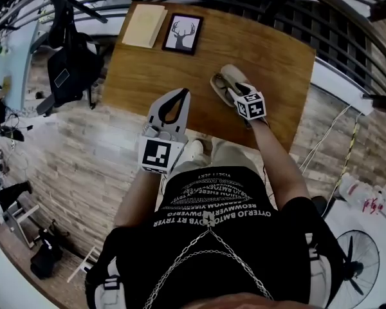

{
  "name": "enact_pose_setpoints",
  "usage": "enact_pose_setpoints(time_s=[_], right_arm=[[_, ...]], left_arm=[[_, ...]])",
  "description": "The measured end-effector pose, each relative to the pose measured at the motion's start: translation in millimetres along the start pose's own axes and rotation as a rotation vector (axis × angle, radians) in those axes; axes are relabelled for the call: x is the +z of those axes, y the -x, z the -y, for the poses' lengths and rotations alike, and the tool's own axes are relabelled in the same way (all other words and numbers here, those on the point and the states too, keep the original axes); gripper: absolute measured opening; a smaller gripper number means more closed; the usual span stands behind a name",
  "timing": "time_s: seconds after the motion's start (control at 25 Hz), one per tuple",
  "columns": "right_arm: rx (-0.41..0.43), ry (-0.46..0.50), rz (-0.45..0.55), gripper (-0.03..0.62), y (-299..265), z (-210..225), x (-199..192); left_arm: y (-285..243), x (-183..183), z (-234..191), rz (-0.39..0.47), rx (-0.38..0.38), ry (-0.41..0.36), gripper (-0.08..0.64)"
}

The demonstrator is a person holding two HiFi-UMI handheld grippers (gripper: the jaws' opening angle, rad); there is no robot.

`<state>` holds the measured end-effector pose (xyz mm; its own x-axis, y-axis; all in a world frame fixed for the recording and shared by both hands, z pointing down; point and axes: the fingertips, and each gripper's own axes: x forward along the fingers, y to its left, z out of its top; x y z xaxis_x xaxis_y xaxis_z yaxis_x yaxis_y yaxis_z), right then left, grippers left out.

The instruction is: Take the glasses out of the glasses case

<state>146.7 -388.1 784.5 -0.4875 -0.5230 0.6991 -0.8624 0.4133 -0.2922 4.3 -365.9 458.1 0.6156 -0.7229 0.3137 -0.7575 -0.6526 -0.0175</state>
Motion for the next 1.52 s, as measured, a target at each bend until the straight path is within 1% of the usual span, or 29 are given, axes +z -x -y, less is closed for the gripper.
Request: enact_pose_setpoints(time_s=[0.2, 0.48, 0.56, 0.6, 0.68, 0.96, 1.08, 1.16, 1.28, 1.36, 1.52], right_arm=[[-0.012, 0.001, -0.048, 0.129, -9.9, 0.9, -9.9], [-0.010, -0.019, -0.083, 0.117, -21.7, 0.6, -16.3], [-0.017, -0.039, -0.093, 0.080, -22.9, 2.3, -19.0], [-0.023, -0.051, -0.100, 0.074, -23.0, 4.2, -20.7], [-0.033, -0.063, -0.111, 0.041, -22.3, 7.4, -22.4], [-0.009, -0.058, -0.148, 0.032, -24.0, 6.0, -24.2], [-0.002, -0.059, -0.137, 0.031, -20.6, 3.0, -20.9], [-0.014, -0.047, -0.118, 0.031, -14.2, 0.8, -16.8], [-0.014, -0.058, -0.085, 0.031, -5.4, -0.6, -13.0], [-0.031, -0.056, -0.064, 0.029, 3.0, 0.7, -5.8], [-0.034, -0.063, -0.056, 0.031, 10.3, 0.0, -2.8]], left_arm=[[4.2, -1.1, -5.4, -0.008, 0.020, -0.001, 0.028], [8.9, -2.9, -9.9, -0.012, 0.031, -0.006, 0.028], [10.1, -1.8, -8.7, -0.011, 0.029, -0.010, 0.028], [10.9, -1.2, -8.2, -0.012, 0.028, -0.013, 0.028], [12.3, -1.1, -7.9, -0.015, 0.028, -0.016, 0.028], [17.2, -1.0, -8.3, -0.019, 0.024, -0.018, 0.028], [20.5, -0.1, -8.8, -0.014, 0.024, -0.020, 0.028], [23.8, 0.6, -9.4, -0.011, 0.026, -0.024, 0.028], [29.0, 4.5, -8.8, -0.002, 0.027, -0.027, 0.028], [31.8, 6.2, -8.1, 0.005, 0.025, -0.025, 0.028], [37.4, 5.5, -6.7, 0.010, 0.019, -0.028, 0.028]])
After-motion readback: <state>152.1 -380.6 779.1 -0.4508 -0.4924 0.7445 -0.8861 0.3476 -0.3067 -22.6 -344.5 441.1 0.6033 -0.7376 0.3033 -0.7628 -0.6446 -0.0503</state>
